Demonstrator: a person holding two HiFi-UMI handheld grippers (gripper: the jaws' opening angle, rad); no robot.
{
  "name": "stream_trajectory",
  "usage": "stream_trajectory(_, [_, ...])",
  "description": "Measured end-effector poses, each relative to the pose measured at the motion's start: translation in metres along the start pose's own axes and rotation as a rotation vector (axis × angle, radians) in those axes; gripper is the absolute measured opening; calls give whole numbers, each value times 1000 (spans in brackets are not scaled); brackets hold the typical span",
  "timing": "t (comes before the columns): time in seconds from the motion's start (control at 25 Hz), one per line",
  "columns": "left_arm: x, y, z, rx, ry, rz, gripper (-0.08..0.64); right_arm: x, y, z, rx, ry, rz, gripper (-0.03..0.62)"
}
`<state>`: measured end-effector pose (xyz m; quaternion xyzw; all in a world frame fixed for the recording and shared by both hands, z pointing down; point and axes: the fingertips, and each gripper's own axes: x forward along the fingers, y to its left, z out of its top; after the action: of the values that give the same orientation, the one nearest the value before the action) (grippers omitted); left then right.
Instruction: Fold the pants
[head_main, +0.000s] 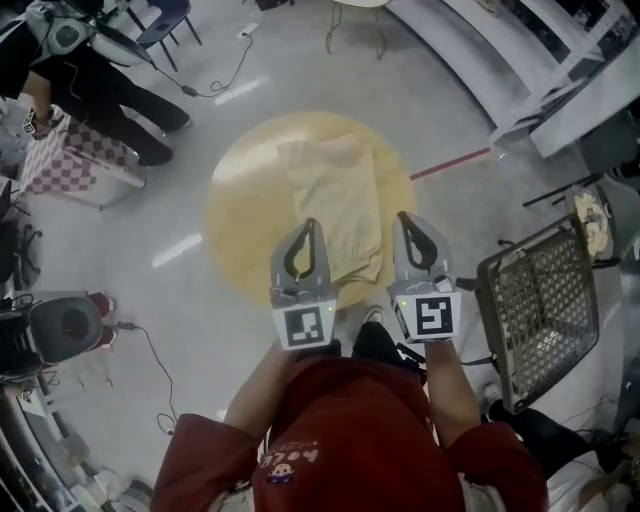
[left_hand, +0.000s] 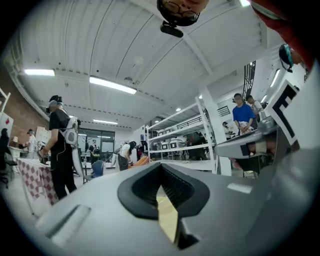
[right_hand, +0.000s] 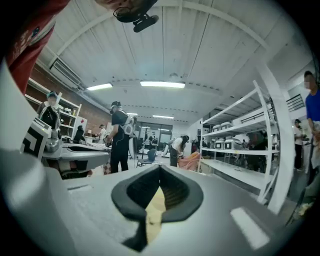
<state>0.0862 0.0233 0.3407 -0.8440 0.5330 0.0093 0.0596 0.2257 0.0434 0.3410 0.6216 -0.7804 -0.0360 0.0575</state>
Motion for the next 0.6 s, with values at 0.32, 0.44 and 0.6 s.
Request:
stream_trajectory(0.32, [-38, -22, -22, 75, 83, 97, 6, -12, 6, -16, -16, -3, 196, 0])
stream_trajectory(0.44, [-52, -33, -38, 191, 160, 50, 8, -17, 19, -37, -76, 59, 278, 2])
stream_trajectory(0.6, [-69, -46, -83, 196, 338, -53, 160, -24, 47, -81, -213, 213, 391, 37])
